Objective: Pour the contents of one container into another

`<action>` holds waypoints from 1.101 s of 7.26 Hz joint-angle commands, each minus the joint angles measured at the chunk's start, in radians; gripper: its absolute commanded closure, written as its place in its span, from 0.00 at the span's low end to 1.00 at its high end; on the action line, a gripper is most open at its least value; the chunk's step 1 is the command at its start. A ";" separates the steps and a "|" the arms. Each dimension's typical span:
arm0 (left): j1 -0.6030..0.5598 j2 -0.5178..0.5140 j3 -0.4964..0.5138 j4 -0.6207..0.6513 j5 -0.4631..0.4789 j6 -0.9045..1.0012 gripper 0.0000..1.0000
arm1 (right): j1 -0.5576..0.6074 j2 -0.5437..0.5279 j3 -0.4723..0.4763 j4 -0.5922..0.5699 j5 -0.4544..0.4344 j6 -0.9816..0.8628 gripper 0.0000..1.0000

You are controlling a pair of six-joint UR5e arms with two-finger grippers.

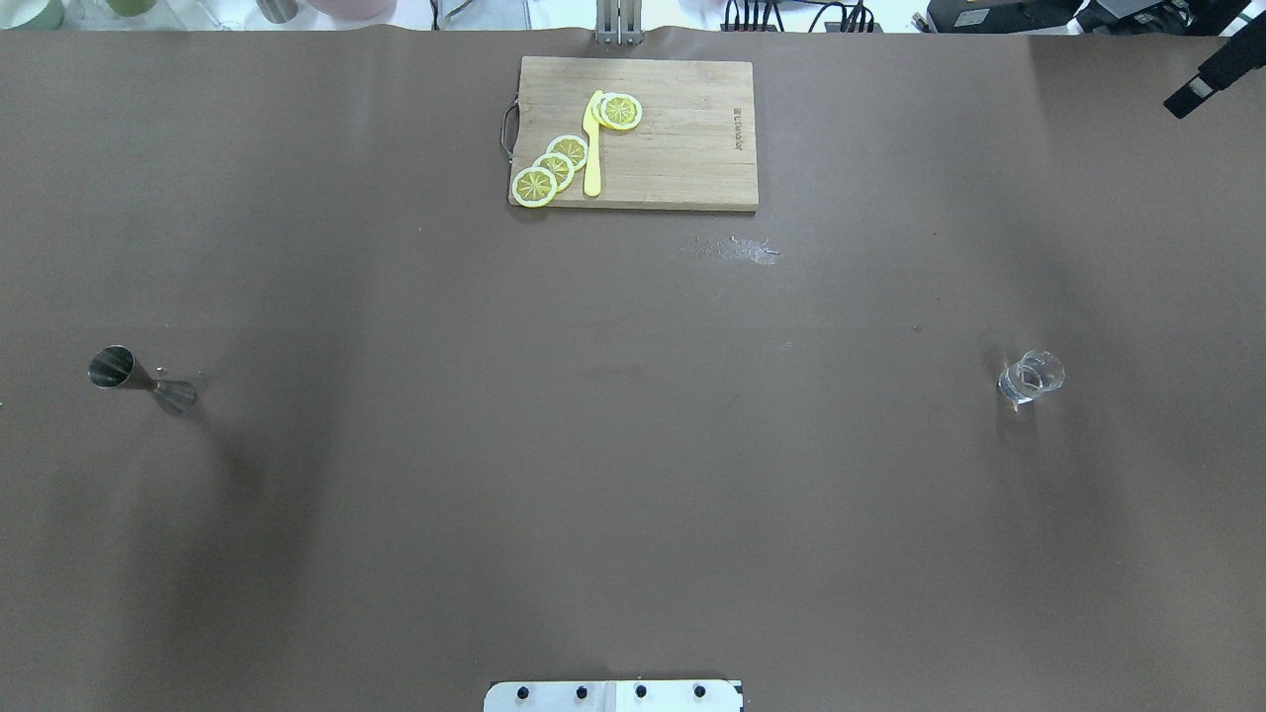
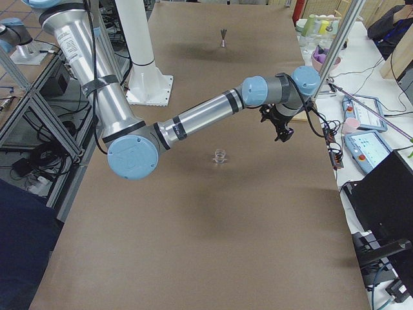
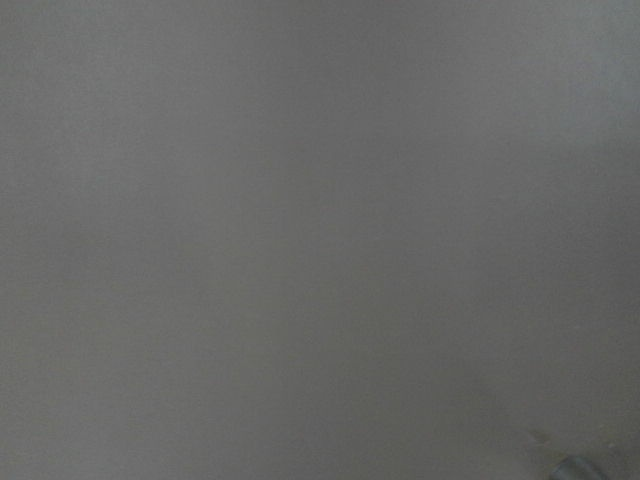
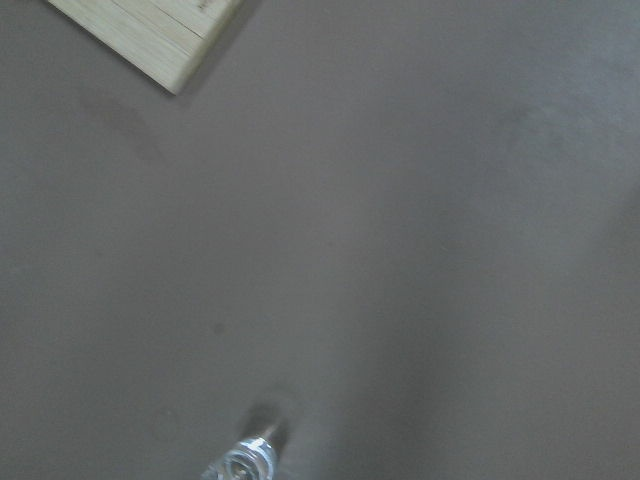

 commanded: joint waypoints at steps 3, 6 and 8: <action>-0.167 -0.002 0.022 0.255 -0.067 0.457 0.02 | 0.013 -0.115 -0.008 0.061 -0.286 0.046 0.00; -0.175 0.041 0.031 0.252 -0.053 0.454 0.02 | 0.022 -0.220 -0.050 0.192 -0.371 0.084 0.00; -0.195 0.048 0.042 0.249 -0.064 0.455 0.02 | 0.041 -0.229 -0.080 0.259 -0.351 0.196 0.00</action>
